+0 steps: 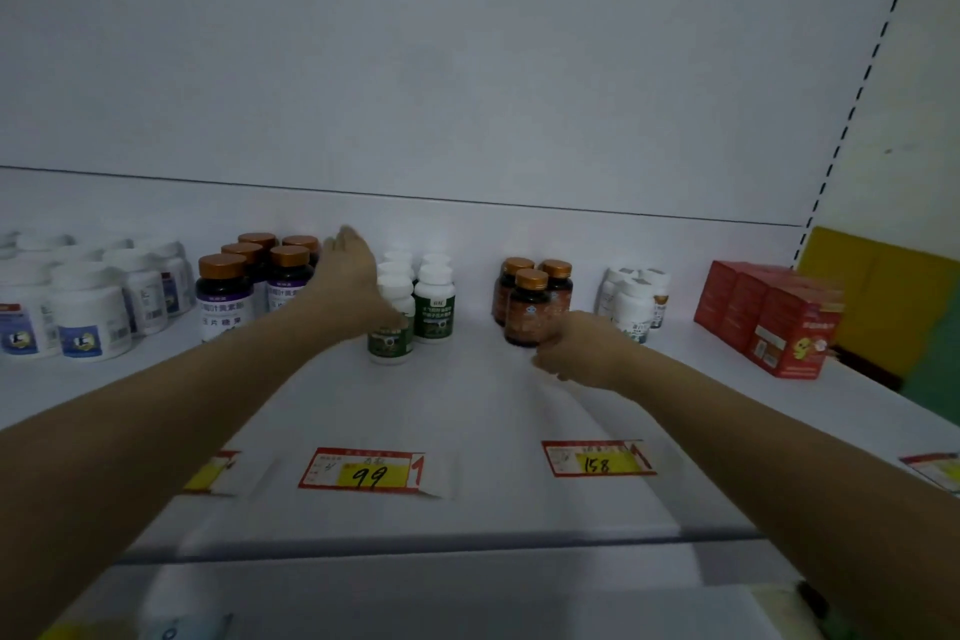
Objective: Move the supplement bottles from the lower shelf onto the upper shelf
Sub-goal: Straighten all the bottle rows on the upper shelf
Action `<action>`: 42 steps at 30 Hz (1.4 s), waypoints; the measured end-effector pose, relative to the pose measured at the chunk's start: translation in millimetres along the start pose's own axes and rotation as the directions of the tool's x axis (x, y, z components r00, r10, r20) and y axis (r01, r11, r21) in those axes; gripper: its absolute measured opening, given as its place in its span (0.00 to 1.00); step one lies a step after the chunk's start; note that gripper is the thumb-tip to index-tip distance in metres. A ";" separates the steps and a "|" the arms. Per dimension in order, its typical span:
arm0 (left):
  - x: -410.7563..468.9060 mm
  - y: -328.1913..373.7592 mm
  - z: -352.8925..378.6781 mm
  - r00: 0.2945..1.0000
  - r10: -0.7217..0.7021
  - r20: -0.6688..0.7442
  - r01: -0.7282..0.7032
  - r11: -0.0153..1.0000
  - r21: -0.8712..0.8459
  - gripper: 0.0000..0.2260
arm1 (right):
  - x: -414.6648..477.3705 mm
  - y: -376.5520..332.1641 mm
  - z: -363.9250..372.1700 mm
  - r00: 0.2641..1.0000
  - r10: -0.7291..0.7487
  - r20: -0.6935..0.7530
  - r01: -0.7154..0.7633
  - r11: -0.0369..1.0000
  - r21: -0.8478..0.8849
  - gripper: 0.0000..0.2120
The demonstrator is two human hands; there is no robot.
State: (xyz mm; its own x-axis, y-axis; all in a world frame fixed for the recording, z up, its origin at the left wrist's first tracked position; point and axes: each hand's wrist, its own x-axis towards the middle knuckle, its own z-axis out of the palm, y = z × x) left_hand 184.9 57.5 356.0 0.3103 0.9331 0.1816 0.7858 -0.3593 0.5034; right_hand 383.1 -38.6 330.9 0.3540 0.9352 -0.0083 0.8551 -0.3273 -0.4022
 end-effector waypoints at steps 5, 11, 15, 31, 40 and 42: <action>-13.0 65.1 27.1 0.937 0.321 -0.137 -0.334 0.939 -0.085 0.45 | 17.3 44.2 -16.7 0.996 0.091 0.001 -0.091 0.994 0.063 0.20; 16.9 101.3 107.3 0.979 0.022 0.205 0.019 0.981 -0.195 0.38 | 42.2 67.8 -7.0 0.999 -0.031 0.013 0.031 0.999 0.031 0.22; 33.6 98.7 126.7 0.965 -0.053 0.255 0.103 0.977 -0.185 0.40 | 68.4 72.8 2.8 0.996 -0.078 0.039 0.071 0.986 0.151 0.21; 58.4 86.7 138.1 0.960 0.012 0.281 0.068 0.960 -0.272 0.27 | 87.3 76.8 -9.9 0.972 0.007 0.236 -0.099 0.920 0.379 0.27; 60.2 82.8 140.2 0.961 0.009 0.277 0.077 0.952 -0.297 0.27 | 90.3 77.1 -6.1 0.978 0.054 0.202 -0.114 0.947 0.299 0.33; 61.4 81.6 141.3 0.963 0.006 0.270 0.077 0.952 -0.298 0.27 | 89.7 77.2 -4.7 0.981 0.070 0.179 -0.118 0.954 0.274 0.34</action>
State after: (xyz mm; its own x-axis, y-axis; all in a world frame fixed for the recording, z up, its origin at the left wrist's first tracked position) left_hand 343.7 83.6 288.8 0.4484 0.8924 -0.0505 0.6126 -0.2657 0.7444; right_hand 482.7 19.4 303.5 0.3399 0.9189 -0.2001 0.6705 -0.3859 -0.6336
